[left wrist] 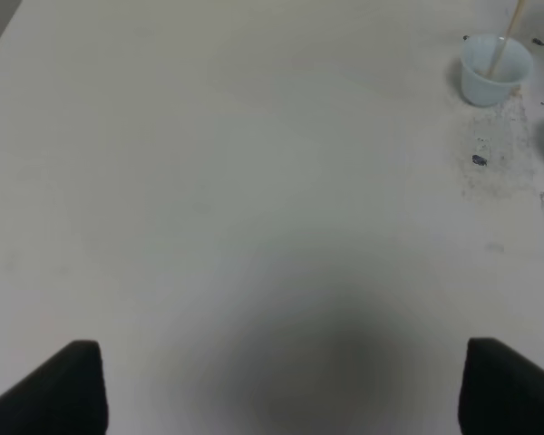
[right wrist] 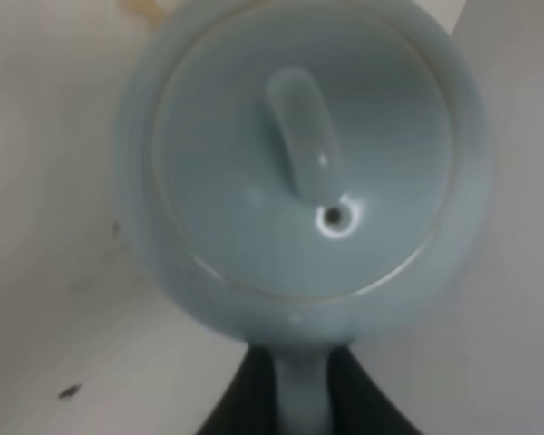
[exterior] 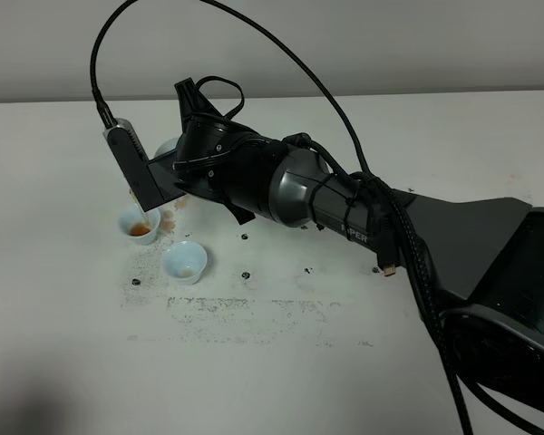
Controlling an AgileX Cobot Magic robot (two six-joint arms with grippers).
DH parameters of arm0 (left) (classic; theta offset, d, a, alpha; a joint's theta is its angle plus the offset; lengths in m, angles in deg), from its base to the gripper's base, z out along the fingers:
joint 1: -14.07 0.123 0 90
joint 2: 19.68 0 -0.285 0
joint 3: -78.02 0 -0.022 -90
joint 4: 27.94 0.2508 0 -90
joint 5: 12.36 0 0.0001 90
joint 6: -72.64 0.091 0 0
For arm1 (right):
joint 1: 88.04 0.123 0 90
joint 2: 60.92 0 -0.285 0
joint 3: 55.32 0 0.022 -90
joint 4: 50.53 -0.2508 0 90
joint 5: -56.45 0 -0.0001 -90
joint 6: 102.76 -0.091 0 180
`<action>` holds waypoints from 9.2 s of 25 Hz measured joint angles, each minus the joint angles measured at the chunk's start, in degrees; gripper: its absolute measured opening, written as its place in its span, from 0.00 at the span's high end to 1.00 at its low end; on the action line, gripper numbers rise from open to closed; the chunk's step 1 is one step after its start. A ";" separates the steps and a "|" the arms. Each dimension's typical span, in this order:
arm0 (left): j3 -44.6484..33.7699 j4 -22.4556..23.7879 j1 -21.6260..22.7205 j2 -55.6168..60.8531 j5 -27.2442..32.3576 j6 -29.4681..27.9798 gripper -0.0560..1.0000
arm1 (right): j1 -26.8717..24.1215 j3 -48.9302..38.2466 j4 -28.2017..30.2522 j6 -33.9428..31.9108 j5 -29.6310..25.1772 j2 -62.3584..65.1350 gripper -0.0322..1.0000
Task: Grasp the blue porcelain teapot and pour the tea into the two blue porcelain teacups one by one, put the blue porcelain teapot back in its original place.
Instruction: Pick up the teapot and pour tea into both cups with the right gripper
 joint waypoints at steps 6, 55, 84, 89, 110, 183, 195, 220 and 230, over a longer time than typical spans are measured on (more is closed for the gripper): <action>0.00 0.00 0.00 0.00 0.00 0.00 0.24 | 0.12 0.00 0.12 0.00 0.00 0.00 0.93; 0.00 0.00 0.00 0.00 0.00 0.00 0.24 | 0.65 0.00 2.96 -1.51 -1.35 0.00 0.93; 0.00 0.30 0.00 0.00 0.00 0.00 0.24 | 0.76 0.00 3.94 -1.89 -1.84 0.00 0.93; 0.00 0.30 0.00 0.00 0.00 0.00 0.24 | 1.20 0.00 2.86 -2.15 -2.05 0.00 0.93; 0.00 0.41 0.00 0.00 0.00 0.00 0.24 | -4.58 0.00 -22.74 -2.56 0.55 1.45 0.93; 0.00 0.41 0.00 0.00 0.04 0.00 0.24 | -11.56 -23.78 -35.84 -0.60 -2.20 21.71 0.93; 0.00 0.41 0.00 0.00 0.04 0.00 0.24 | -5.46 -24.23 -22.82 -2.38 -4.43 19.74 0.93; 0.00 0.41 0.00 0.00 0.04 0.00 0.24 | -1.09 -24.34 -13.30 -5.41 -1.30 15.30 0.93; 0.00 0.41 0.00 0.00 0.04 0.00 0.24 | -0.67 -24.34 -9.76 -7.71 -0.34 15.25 0.93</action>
